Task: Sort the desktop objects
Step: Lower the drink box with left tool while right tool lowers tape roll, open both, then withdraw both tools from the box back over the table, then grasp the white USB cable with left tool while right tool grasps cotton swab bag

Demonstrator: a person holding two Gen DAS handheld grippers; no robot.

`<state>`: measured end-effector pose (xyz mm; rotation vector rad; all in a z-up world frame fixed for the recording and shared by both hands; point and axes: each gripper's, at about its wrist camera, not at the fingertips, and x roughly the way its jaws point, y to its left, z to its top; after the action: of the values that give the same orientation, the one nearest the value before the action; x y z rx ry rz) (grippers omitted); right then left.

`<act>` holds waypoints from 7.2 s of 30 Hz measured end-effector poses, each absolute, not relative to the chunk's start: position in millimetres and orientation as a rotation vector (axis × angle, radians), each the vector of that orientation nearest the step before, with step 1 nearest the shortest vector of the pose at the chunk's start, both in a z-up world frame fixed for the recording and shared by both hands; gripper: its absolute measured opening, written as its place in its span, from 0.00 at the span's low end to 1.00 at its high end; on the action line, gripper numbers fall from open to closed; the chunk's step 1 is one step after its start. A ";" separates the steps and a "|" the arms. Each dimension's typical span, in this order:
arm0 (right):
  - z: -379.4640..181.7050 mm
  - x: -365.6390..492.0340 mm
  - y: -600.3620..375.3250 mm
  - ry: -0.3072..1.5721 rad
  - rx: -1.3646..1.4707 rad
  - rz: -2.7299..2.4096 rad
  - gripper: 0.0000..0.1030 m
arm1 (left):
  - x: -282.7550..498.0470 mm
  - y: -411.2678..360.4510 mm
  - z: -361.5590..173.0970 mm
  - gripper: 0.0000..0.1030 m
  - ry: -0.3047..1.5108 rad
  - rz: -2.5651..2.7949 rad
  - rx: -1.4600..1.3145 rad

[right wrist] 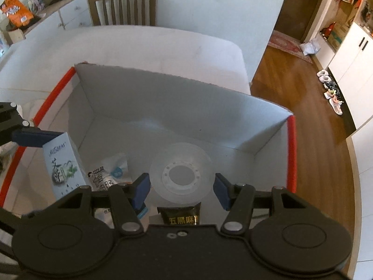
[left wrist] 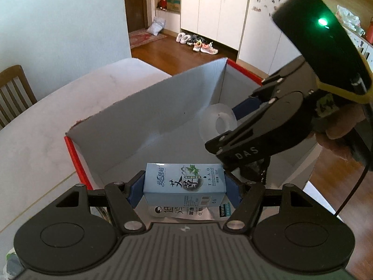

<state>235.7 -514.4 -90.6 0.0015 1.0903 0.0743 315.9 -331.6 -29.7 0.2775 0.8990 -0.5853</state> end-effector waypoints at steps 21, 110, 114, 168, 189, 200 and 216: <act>-129.7 260.3 -509.4 1.243 -0.016 0.114 0.57 | 335.2 -351.2 -53.5 0.67 1.023 -0.588 0.357; -9.7 146.4 -463.1 0.967 0.233 -0.051 0.78 | 244.1 -253.6 23.4 1.00 0.836 -0.651 0.290; -4.3 139.8 -447.0 0.958 0.237 -0.060 0.78 | 231.2 -233.8 28.2 1.00 0.827 -0.656 0.265; 0.0 167.1 -243.1 0.921 0.257 0.043 0.84 | 167.3 26.4 -43.3 1.00 0.893 -0.412 0.068; -41.8 208.0 -228.5 0.978 0.373 0.002 0.81 | 176.5 51.4 -91.7 1.00 0.939 -0.355 0.118; -61.0 223.2 -239.9 0.984 0.555 -0.039 0.74 | 185.4 55.2 -102.1 1.00 0.970 -0.348 0.091; -66.8 224.1 -240.6 0.981 0.631 -0.060 0.44 | 191.1 50.7 -108.8 0.99 0.963 -0.325 0.073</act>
<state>224.1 -240.6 -66.8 0.6308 0.9812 -0.0600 191.1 50.7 -108.8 0.0727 0.9630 -0.3248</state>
